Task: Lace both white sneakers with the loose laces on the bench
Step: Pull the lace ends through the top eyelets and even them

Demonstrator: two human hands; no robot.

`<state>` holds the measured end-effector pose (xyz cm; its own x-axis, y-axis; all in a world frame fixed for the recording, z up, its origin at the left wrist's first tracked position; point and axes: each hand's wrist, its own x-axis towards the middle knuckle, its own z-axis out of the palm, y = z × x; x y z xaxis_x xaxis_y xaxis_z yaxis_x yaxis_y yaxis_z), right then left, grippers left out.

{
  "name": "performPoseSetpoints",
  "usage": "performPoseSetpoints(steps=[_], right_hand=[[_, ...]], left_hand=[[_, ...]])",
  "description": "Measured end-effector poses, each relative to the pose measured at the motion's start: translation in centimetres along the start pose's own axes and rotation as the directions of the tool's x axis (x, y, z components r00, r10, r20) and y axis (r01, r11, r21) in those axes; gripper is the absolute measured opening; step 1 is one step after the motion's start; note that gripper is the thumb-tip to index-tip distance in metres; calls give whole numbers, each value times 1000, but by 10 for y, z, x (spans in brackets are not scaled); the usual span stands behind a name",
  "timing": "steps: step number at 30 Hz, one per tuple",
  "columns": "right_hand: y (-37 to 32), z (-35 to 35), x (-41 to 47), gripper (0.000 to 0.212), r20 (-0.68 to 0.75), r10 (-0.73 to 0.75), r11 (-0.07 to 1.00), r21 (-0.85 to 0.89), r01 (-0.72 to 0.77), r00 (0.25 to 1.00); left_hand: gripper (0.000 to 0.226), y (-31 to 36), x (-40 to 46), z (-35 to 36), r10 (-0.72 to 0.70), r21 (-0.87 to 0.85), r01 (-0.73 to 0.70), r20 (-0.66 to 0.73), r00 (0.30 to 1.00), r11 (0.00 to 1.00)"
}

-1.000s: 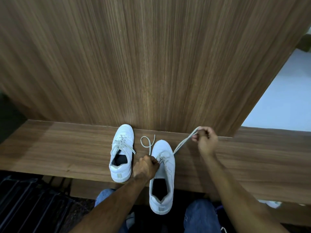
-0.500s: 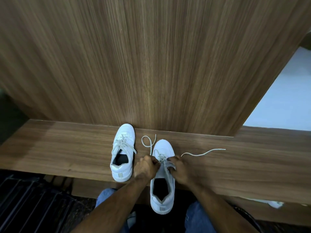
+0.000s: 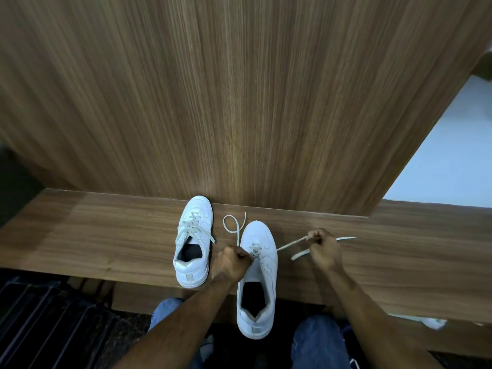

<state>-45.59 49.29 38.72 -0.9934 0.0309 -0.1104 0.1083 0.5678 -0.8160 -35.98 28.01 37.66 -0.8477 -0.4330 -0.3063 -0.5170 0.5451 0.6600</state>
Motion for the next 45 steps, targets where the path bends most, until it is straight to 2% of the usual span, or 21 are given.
performPoseSetpoints(steps=[2, 4, 6, 8, 12, 16, 19, 22, 23, 24, 25, 26, 27, 28, 31, 33, 35, 37, 39, 42, 45], right_hand=[[8, 4, -6, 33, 68, -83, 968, -233, 97, 994], [12, 15, -16, 45, 183, -225, 874, -396, 282, 957], [5, 29, -27, 41, 343, -282, 813, -410, 413, 896], [1, 45, -36, 29, 430, -297, 770, -421, 480, 853], [-12, 62, -44, 25, 389, -304, 699, -530, 481, 870], [-10, 51, -41, 23, 370, -345, 520, -690, 503, 863], [0, 44, -31, 25, 410, -297, 446, -739, 505, 862], [-3, 41, -31, 26, 423, -289, 449, -732, 512, 858], [-5, 41, -32, 24, 422, -282, 480, -715, 508, 862], [-6, 40, -31, 19, 418, -249, 562, -672, 482, 873], [-9, 38, -32, 13, 418, -187, 699, -579, 420, 889], [-11, 37, -32, 12, 439, -72, 853, -438, 284, 896], [-13, 35, -31, 17, 472, 43, 958, -270, 99, 880], [-17, 31, -30, 23, 475, 105, 992, -109, -60, 874], [-38, 15, -28, 18, 449, 149, 908, 291, -302, 881], [-61, 6, -27, 16, 441, 142, 806, 469, -362, 886], [-81, 2, -24, 17, 432, 143, 705, 587, -398, 891], [-98, 3, -24, 20, 430, 138, 608, 674, -419, 892], [-110, 7, -24, 23, 427, 127, 539, 728, -424, 895], [-119, 8, -21, 23, 416, 134, 522, 742, -420, 900], [-106, 0, -10, 19, 356, 168, 608, 697, -380, 919]], left_hand=[[18, -4, 4, -3, 15, -111, -9, 52, 999, 994], [15, -9, 7, -7, 54, -156, -37, 108, 993, 987], [24, -14, 10, -12, 137, -74, -125, 177, 975, 989], [25, -14, 9, -15, 171, 24, -180, 212, 962, 983], [22, -9, 10, -17, 183, 271, -226, 175, 967, 936], [33, -8, 17, -19, 235, 629, -216, 55, 971, 746], [36, -17, 22, -17, 217, 691, -179, 32, 976, 701], [34, -15, 21, -14, 233, 687, -178, 12, 972, 705], [34, -13, 21, -13, 234, 679, -176, 6, 972, 713], [33, -11, 20, -14, 228, 670, -169, -1, 974, 723], [33, -9, 20, -16, 221, 660, -161, -8, 975, 734], [32, -8, 19, -17, 218, 644, -153, -22, 976, 750], [31, -7, 19, -17, 224, 619, -156, -34, 974, 770], [29, -3, 16, -19, 264, 577, -184, -58, 963, 796], [18, 14, 3, -23, 442, 373, -368, -132, 887, 852], [18, 25, -4, -22, 476, 262, -449, -47, 878, 854], [23, 36, -10, -14, 489, 60, -493, 75, 869, 868], [25, 49, -19, -8, 483, -216, -458, 78, 872, 862], [14, 61, -25, -6, 397, -401, -320, 124, 909, 858], [21, 70, -28, -8, 399, -412, -311, 146, 905, 856], [24, 60, -24, -23, 418, -391, -333, 154, 895, 858]])
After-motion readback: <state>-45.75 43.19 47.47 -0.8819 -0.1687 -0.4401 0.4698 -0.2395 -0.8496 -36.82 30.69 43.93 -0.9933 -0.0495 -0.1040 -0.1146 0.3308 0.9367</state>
